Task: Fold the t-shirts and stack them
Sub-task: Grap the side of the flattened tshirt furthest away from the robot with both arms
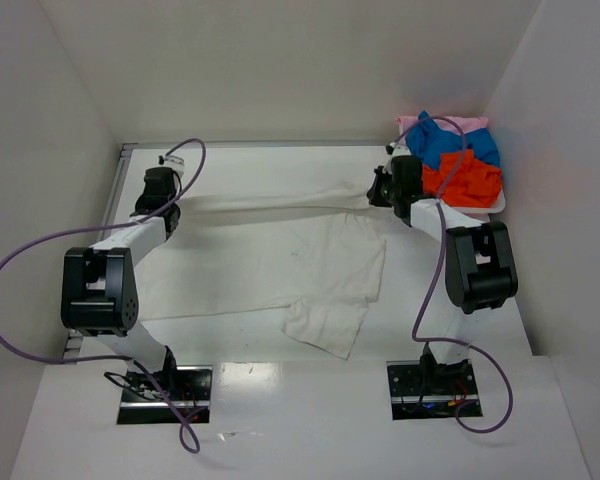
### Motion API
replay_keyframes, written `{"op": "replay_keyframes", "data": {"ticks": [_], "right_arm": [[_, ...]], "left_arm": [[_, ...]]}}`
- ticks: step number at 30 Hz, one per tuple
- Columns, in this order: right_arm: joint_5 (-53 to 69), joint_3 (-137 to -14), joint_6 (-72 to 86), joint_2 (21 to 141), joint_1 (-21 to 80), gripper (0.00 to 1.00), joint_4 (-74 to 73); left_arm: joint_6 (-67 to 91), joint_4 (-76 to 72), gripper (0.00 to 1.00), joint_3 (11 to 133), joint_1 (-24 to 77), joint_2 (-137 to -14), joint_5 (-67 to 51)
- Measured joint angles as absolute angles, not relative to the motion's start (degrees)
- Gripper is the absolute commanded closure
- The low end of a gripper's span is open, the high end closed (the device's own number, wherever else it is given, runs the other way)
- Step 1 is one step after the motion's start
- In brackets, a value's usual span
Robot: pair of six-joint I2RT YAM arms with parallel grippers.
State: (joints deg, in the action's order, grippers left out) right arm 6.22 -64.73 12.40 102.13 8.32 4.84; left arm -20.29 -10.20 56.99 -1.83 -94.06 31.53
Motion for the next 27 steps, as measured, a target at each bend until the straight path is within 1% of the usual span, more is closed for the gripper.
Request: {"op": "replay_keyframes", "data": {"ticks": [14,15,16,18,20,21,24,25,27], "right_arm": [[6.92,-62.02,13.72,101.54,8.32,1.0,4.54],[6.92,-61.56,13.93,101.34,8.32,1.0,4.47],[6.92,-61.23,14.11,101.12,8.32,1.0,4.29],[6.92,-60.66,14.31,100.71,8.29,1.0,4.23],[6.92,-60.25,14.44,100.18,8.32,1.0,4.1],[6.92,-60.07,14.5,99.92,8.32,1.0,4.08],[6.87,-59.92,14.55,99.53,8.34,1.0,3.81],[6.81,-59.92,14.55,99.48,8.34,1.0,3.75],[6.7,-59.9,14.55,99.44,8.36,1.0,3.7]], "left_arm": [[-10.15,2.44,1.0,56.69,-2.02,-96.27,31.77],[-9.65,3.03,0.99,56.69,-2.04,-96.27,31.68],[-8.6,3.4,0.92,56.69,-2.07,-96.27,31.68],[-7.07,4.27,0.9,56.69,-2.09,-96.27,31.77],[-5.21,4.99,0.84,56.71,-2.11,-96.25,31.97],[-4.19,5.28,0.7,56.73,-2.11,-96.25,32.05],[-1.26,5.91,0.38,56.69,-2.22,-95.59,32.58],[-0.6,5.8,0.26,56.51,-2.26,-94.89,32.88],[1.39,5.34,0.19,55.55,-2.42,-92.53,33.5]]}}
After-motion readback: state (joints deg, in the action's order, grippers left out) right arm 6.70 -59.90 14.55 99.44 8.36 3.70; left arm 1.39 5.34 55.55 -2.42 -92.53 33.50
